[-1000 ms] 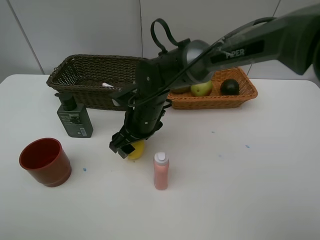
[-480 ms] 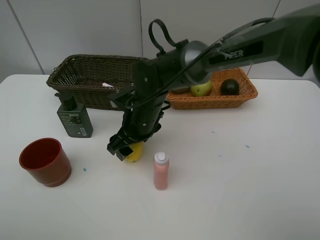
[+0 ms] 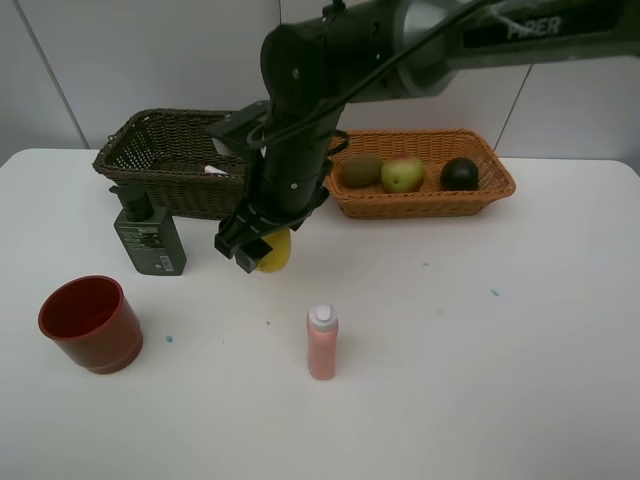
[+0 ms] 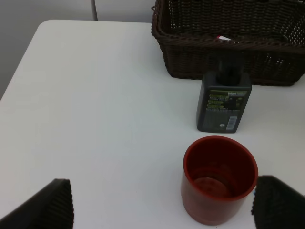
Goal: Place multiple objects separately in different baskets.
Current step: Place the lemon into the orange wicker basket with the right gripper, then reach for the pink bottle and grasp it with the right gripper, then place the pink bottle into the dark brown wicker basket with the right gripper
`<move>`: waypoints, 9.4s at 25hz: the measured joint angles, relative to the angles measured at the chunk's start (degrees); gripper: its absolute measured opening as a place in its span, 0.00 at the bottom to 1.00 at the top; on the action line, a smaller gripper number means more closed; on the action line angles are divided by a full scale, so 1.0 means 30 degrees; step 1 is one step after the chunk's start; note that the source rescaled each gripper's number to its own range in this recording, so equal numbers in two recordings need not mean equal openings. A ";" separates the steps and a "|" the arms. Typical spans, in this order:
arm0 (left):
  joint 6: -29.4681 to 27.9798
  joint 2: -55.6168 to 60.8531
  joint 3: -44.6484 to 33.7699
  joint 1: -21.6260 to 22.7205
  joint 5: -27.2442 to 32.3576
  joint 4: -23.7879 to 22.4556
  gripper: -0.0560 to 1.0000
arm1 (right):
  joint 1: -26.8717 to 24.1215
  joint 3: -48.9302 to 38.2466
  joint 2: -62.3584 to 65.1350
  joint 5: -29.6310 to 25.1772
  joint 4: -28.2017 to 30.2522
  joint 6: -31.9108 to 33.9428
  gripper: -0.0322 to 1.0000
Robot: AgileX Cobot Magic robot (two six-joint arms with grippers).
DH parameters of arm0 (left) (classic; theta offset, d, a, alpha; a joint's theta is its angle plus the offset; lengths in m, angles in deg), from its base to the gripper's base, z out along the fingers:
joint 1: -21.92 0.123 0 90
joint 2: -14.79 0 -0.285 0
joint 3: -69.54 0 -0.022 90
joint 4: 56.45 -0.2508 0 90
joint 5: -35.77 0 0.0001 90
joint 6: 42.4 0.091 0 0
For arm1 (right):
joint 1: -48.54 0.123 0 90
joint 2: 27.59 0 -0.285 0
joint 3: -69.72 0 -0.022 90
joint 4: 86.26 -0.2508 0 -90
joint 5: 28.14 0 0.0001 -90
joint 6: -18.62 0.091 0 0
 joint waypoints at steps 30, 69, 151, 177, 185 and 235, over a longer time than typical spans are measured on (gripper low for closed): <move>0.0000 0.0000 0.0000 0.0000 0.0000 0.0000 0.98 | -0.9864 0.4796 0.0284 0.0490 0.2859 0.3788 0.79; 0.0000 0.0000 0.0000 0.0000 0.0000 0.0000 0.98 | -1.0285 0.4802 -0.3148 0.1847 0.2270 0.3788 1.00; 0.0000 0.0000 0.0000 0.0000 0.0000 0.0000 0.98 | 0.1382 -0.7949 0.4511 -0.0239 -0.1513 1.4329 0.98; 0.0000 0.0000 0.0000 0.0000 0.0000 0.0000 0.98 | 0.1382 -0.7949 0.1900 0.1081 -0.1938 1.4213 0.94; 0.0000 0.0000 0.0000 0.0000 0.0000 0.0000 0.98 | 0.1382 -0.7949 0.1876 0.1158 -0.1938 1.4213 0.85; 0.0000 0.0000 0.0000 0.0000 0.0000 0.0000 0.98 | 0.0488 0.2142 0.3916 -0.3912 0.2358 1.3084 0.25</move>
